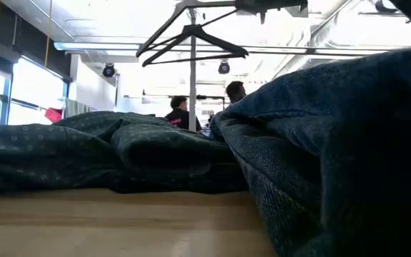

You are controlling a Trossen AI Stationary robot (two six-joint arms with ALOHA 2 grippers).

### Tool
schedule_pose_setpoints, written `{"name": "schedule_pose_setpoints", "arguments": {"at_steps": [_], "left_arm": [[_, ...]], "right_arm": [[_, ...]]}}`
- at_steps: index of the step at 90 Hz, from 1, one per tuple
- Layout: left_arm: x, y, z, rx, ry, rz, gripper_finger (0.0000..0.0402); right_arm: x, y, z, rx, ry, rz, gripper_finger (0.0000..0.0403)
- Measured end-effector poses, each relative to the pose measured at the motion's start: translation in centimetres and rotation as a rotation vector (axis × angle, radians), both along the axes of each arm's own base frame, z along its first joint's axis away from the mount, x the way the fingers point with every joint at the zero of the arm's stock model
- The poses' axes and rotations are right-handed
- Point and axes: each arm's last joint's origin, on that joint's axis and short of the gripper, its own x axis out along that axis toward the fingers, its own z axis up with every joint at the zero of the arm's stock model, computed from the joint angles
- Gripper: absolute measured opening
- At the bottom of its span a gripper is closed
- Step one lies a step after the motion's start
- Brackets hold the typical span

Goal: Hang clothes
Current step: Unhang the hanger from the hanger rack

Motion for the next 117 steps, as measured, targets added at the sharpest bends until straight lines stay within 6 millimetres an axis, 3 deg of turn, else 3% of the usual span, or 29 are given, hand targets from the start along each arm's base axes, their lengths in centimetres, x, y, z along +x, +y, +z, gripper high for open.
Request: {"name": "schedule_pose_setpoints", "arguments": {"at_steps": [27,47,77,89,100,110,117], "left_arm": [[-0.1,0.0,-0.1,0.005,0.029,0.007,0.0032],[-0.1,0.0,-0.2,-0.006,0.039,0.008,0.0032],[-0.3,0.1,-1.1,-0.070,0.099,0.093,0.0032],[-0.4,0.2,-1.3,-0.086,0.117,0.110,0.0032],[-0.5,0.2,-1.4,-0.097,0.127,0.115,0.0032],[-0.5,0.2,-1.7,-0.115,0.145,0.115,0.0032],[-0.5,0.2,-1.8,-0.125,0.152,0.115,0.0032]], "right_arm": [[0.8,0.1,0.2,-0.050,-0.030,-0.099,0.0022],[1.1,0.4,-0.3,0.116,-0.010,-0.057,0.0022],[2.3,3.5,-4.4,0.535,0.323,-0.077,0.0022],[2.5,4.8,-6.1,0.626,0.483,-0.110,0.0021],[2.0,5.5,-6.9,0.672,0.526,-0.120,0.0021],[0.3,5.5,-7.4,0.711,0.441,-0.188,0.0021],[-1.1,6.1,-9.0,0.796,0.377,-0.279,0.0021]]}}
